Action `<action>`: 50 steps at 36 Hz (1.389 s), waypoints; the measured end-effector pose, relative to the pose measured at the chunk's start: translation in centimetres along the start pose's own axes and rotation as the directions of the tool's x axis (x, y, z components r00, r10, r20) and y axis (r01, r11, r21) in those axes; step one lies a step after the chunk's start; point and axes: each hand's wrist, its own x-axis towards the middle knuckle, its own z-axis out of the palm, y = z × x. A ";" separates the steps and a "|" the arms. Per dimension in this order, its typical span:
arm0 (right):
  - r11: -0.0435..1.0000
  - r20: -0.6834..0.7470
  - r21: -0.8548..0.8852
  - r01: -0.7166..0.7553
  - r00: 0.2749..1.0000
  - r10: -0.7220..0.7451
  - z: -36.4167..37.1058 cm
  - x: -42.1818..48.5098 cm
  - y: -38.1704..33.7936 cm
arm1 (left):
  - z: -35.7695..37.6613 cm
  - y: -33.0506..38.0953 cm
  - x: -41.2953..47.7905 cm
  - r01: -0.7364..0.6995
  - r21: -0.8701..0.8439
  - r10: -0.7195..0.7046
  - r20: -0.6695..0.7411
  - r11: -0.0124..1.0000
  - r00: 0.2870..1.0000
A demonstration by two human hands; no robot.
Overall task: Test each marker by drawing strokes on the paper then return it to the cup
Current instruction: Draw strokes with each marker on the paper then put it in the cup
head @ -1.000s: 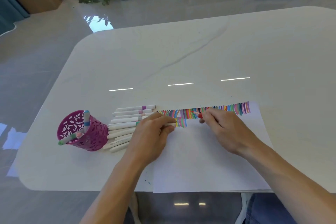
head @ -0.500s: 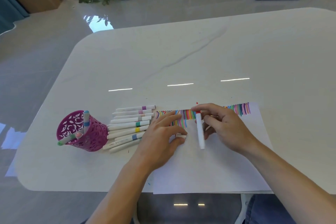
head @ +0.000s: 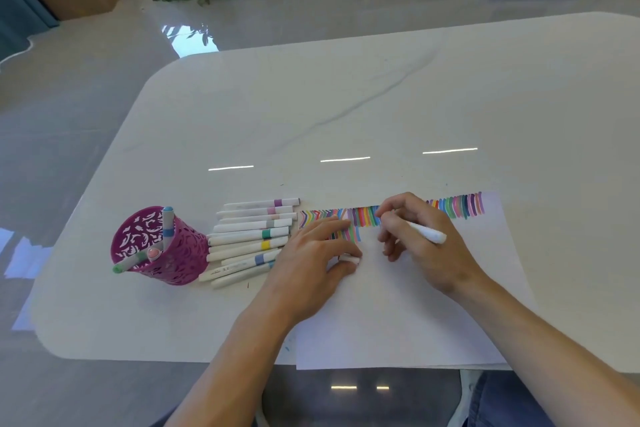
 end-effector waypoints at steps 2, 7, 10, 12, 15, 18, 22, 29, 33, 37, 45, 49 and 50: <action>0.999 0.002 0.037 -0.012 1.000 0.012 0.1 0.1 0.1 | 0.0 0.0 0.0 -0.003 0.000 0.003 0.001 1.000 1.000; 0.998 0.000 0.057 -0.030 1.000 0.030 0.3 0.2 0.8 | -0.1 -0.1 0.0 -0.006 0.003 0.006 0.006 1.000 1.000; 0.996 -0.043 0.080 -0.046 0.998 0.049 0.3 0.1 1.1 | -0.1 -0.1 0.0 -0.007 0.005 0.007 0.013 1.000 1.000; 0.996 -0.068 0.073 -0.046 0.996 0.051 0.3 0.1 1.3 | -0.1 -0.1 0.0 -0.003 -0.001 0.003 0.017 1.000 1.000; 0.998 -0.080 0.027 -0.051 0.995 0.053 0.3 0.1 1.8 | -0.2 0.0 -0.1 0.000 -0.005 0.000 0.023 1.000 1.000; 0.998 -0.080 0.000 -0.058 0.995 0.058 0.3 0.2 2.1 | -0.3 0.1 -0.1 -0.002 -0.006 0.002 0.025 1.000 1.000; 0.998 -0.082 0.002 -0.064 0.995 0.064 0.4 0.2 2.1 | -0.3 0.1 -0.1 0.000 -0.008 0.001 0.029 1.000 1.000; 0.996 -0.083 -0.059 -0.073 0.994 0.068 0.4 0.4 2.4 | -0.2 0.0 0.0 0.003 0.007 -0.003 0.037 1.000 0.999; 0.995 -0.081 -0.074 -0.068 0.995 0.062 0.3 0.4 2.2 | -0.1 -0.1 0.0 0.007 0.006 -0.007 0.038 1.000 0.999; 0.995 -0.082 -0.069 -0.078 0.994 0.072 0.4 0.2 1.7 | 0.0 -0.2 0.0 0.010 0.005 -0.010 0.041 1.000 0.999; 0.990 -0.062 -0.091 -0.106 0.993 0.101 0.3 0.4 1.7 | 0.1 -0.3 0.1 0.021 -0.020 -0.020 0.033 1.000 0.999; 0.987 -0.058 -0.108 -0.115 0.992 0.109 0.2 0.5 1.8 | 0.1 -0.3 0.1 0.026 -0.021 -0.025 0.030 0.999 0.999; 0.987 -0.057 -0.110 -0.117 0.992 0.111 0.2 0.5 1.8 | 0.1 -0.3 0.1 0.027 -0.023 -0.026 0.030 0.999 0.999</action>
